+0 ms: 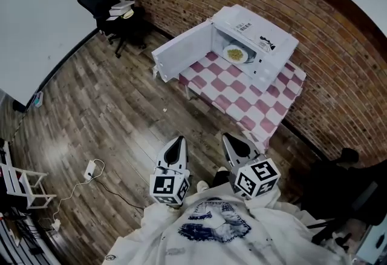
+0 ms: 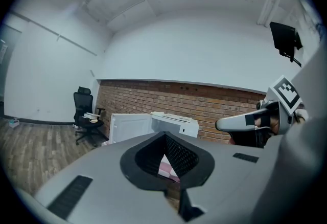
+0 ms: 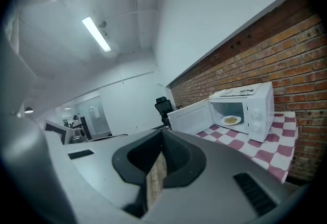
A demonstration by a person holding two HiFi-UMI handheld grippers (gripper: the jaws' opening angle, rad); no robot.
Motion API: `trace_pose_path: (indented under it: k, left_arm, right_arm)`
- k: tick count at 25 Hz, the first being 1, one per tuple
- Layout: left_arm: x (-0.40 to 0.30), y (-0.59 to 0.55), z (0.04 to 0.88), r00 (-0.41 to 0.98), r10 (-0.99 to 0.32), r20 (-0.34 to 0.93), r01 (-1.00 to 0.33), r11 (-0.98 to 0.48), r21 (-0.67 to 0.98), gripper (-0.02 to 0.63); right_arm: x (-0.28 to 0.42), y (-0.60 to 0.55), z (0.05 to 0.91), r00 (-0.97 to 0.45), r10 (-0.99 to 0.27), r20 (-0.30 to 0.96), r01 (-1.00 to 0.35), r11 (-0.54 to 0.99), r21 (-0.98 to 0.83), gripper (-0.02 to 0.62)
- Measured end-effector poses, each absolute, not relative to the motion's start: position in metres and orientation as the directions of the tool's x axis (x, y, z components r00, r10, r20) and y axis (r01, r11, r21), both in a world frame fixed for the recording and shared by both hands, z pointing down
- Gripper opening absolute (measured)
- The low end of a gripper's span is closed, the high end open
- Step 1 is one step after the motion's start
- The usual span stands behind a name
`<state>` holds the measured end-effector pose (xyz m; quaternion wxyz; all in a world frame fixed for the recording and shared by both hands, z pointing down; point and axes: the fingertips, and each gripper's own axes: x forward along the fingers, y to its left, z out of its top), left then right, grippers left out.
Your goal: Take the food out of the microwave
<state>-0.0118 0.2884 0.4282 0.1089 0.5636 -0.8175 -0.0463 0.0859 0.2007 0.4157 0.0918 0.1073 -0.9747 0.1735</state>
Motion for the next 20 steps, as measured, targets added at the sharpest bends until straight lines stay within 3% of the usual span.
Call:
trace_pose_path:
  k: [20]
  left_arm:
    - [-0.079,0.196,0.448,-0.247,-0.952,0.182,-0.938,0.282,0.2,0.008]
  right_arm:
    - [0.009,0.113,0.436,-0.945,-0.224,0.237,-0.297,0.89,-0.345,0.014]
